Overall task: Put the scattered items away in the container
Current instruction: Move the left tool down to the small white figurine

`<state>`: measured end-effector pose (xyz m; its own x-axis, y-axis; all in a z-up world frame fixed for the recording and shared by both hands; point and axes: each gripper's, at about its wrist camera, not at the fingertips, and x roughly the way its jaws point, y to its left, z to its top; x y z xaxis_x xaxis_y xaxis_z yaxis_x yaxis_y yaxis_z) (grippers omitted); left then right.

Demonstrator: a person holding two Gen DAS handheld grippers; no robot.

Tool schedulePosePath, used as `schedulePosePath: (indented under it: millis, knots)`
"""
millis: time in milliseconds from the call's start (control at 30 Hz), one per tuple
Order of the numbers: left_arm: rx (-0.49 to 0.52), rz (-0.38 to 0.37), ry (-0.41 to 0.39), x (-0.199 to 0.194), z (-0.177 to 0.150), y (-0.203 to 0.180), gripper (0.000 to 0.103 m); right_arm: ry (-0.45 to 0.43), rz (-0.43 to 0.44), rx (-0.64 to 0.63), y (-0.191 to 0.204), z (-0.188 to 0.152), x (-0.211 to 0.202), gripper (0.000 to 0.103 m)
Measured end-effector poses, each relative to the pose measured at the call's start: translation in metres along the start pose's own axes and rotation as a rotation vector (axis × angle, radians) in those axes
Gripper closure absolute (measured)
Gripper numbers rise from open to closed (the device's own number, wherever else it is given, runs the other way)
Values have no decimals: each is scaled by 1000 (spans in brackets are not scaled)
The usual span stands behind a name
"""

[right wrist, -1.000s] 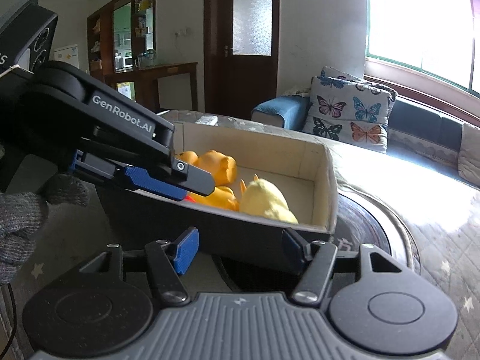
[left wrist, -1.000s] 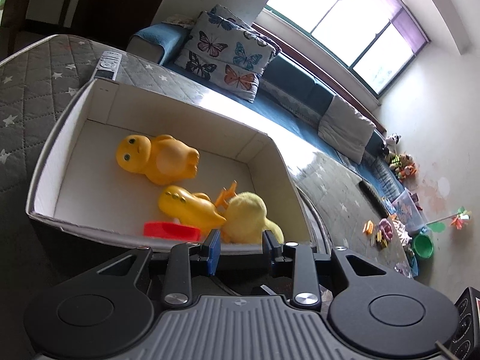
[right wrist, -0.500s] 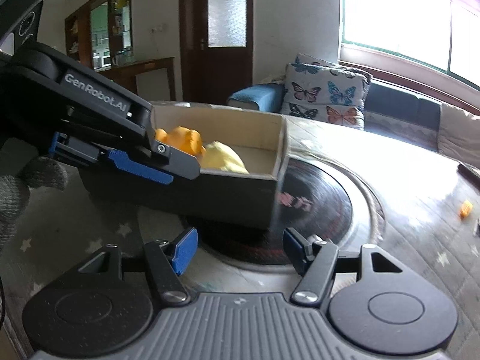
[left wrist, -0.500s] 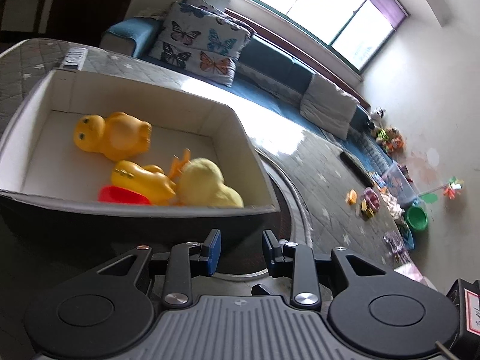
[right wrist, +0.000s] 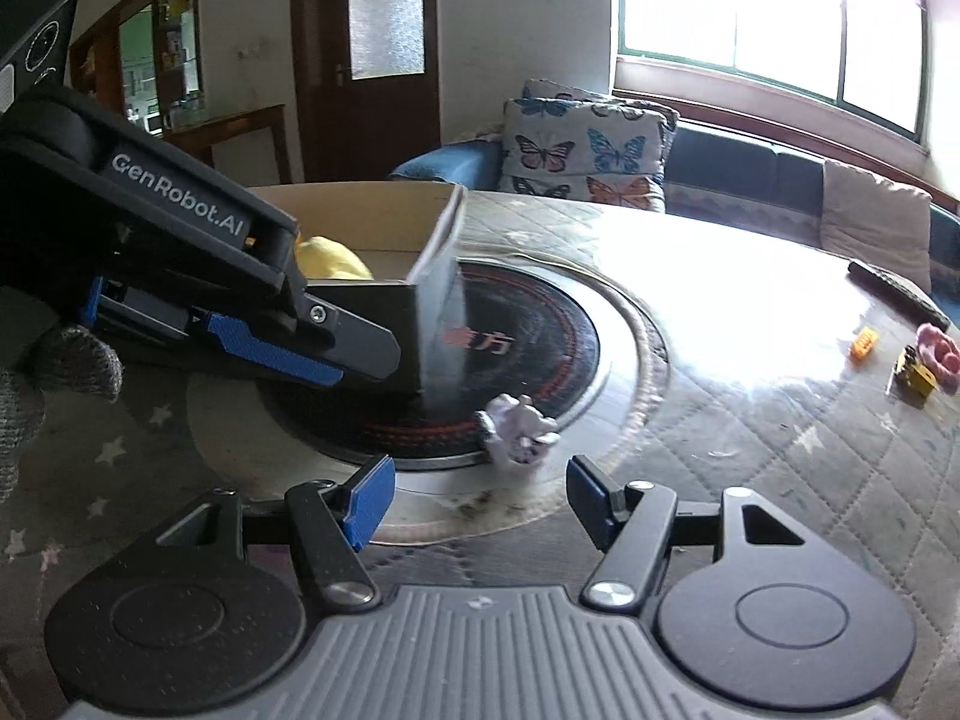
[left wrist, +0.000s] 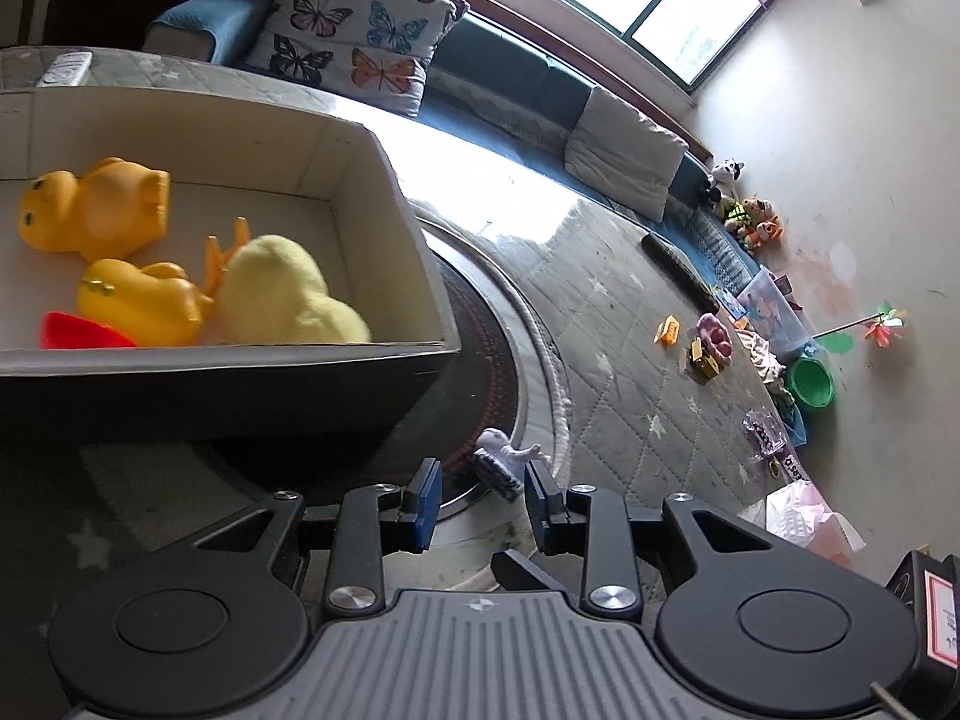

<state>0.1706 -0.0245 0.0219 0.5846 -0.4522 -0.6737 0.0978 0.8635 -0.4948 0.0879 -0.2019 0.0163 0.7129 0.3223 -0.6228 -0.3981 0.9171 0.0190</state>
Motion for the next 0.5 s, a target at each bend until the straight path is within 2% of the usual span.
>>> schedulePosePath:
  millis: [333,500]
  knots:
    - [-64,8,9,32,15,-7,69,18,1,17,-14,1,18,41]
    - [-94,4,17,45,17,-8,69,20,9,9,-14,5,25,49]
